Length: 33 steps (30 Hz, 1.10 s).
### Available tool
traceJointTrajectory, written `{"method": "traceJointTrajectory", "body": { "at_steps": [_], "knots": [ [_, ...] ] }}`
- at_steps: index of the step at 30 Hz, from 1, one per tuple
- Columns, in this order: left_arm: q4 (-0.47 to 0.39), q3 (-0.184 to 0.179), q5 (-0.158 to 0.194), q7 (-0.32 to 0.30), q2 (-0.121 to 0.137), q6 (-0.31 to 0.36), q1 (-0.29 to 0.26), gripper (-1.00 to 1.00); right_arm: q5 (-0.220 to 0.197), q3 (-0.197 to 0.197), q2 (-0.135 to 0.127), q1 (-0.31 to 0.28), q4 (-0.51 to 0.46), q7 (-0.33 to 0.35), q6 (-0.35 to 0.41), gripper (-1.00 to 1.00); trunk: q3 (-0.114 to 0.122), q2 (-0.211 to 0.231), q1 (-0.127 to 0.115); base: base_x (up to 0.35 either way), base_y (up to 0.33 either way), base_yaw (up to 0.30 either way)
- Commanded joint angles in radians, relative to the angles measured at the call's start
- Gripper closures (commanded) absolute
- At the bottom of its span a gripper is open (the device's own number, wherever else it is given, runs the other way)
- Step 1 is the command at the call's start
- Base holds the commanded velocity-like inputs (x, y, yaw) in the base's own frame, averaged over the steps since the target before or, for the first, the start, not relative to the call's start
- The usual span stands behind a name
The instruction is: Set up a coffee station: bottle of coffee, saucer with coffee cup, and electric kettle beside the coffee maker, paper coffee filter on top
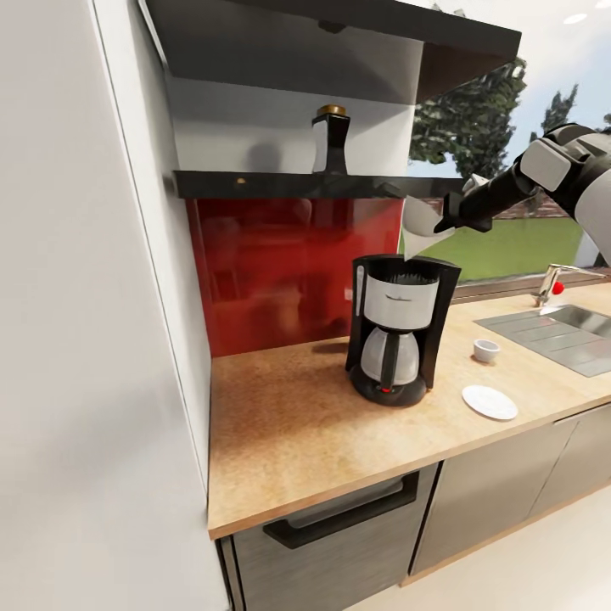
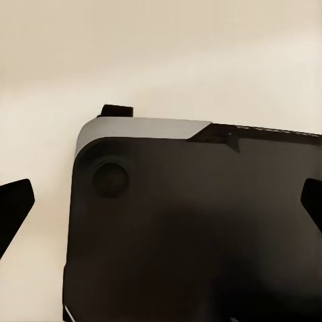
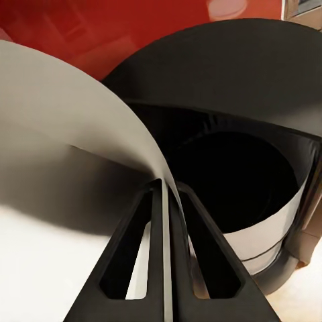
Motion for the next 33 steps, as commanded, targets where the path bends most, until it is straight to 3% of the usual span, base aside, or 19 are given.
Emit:
{"method": "traceJointTrajectory", "body": {
  "at_steps": [1, 33],
  "knots": [
    [-0.001, 0.006, 0.001, 0.0, -0.001, -0.001, 0.0, -1.0, -0.013, 0.009, 0.0, -0.002, 0.002, 0.0, 0.002, 1.0, -0.001, -0.001, 0.0, 0.0, 0.014, 0.0],
    [0.0, 0.005, 0.001, -0.001, -0.001, -0.001, 0.0, -1.0, -0.012, 0.01, 0.0, 0.003, 0.003, 0.0, 0.001, 1.0, -0.001, -0.001, 0.0, 0.037, 0.001, 0.0]
  ]
}}
